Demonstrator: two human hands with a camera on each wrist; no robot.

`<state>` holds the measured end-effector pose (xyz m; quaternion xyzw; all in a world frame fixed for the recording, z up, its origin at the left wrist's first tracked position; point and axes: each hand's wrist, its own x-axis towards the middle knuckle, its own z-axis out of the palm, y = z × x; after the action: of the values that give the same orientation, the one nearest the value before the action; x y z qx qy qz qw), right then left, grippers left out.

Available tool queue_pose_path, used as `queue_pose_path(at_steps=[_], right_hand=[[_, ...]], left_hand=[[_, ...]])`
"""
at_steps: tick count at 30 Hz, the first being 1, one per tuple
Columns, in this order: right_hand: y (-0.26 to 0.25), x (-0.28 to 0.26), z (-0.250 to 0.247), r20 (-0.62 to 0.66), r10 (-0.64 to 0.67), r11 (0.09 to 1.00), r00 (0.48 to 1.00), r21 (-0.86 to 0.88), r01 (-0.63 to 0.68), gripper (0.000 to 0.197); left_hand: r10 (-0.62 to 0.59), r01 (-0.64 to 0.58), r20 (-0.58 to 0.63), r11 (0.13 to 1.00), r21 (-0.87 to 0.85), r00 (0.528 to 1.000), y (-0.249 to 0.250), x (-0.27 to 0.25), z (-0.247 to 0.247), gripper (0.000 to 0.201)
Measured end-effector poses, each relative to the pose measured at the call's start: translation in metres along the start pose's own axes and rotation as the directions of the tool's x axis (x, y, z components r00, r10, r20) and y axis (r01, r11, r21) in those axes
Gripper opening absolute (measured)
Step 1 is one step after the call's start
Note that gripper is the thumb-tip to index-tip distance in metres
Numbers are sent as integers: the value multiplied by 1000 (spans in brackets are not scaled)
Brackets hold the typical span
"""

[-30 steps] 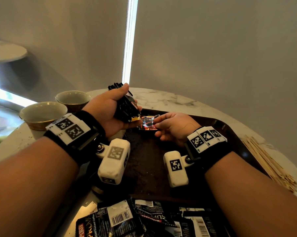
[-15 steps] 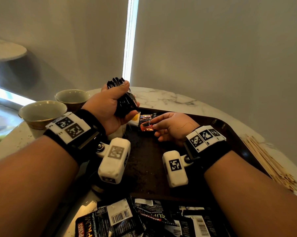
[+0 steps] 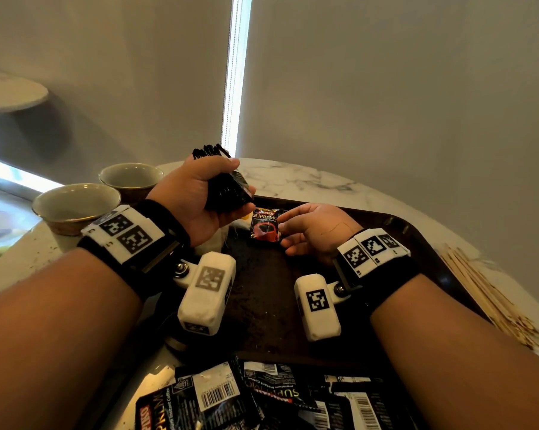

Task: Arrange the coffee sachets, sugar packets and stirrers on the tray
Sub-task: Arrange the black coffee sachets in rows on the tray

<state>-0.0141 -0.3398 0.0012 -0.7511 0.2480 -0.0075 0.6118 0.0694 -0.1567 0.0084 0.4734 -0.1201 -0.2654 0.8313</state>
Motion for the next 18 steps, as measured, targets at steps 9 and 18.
queue_pose_path(at_steps=[9, 18], right_hand=[[3, 7, -8, -90, -154, 988, 984, -13, 153, 8], [-5, -1, -5, 107, -540, 842, 835, 59, 537, 50]], left_hand=[[-42, 39, 56, 998, 45, 998, 1, -5, 5, 16], [-102, 89, 132, 991, 101, 986, 0, -11, 7, 29]])
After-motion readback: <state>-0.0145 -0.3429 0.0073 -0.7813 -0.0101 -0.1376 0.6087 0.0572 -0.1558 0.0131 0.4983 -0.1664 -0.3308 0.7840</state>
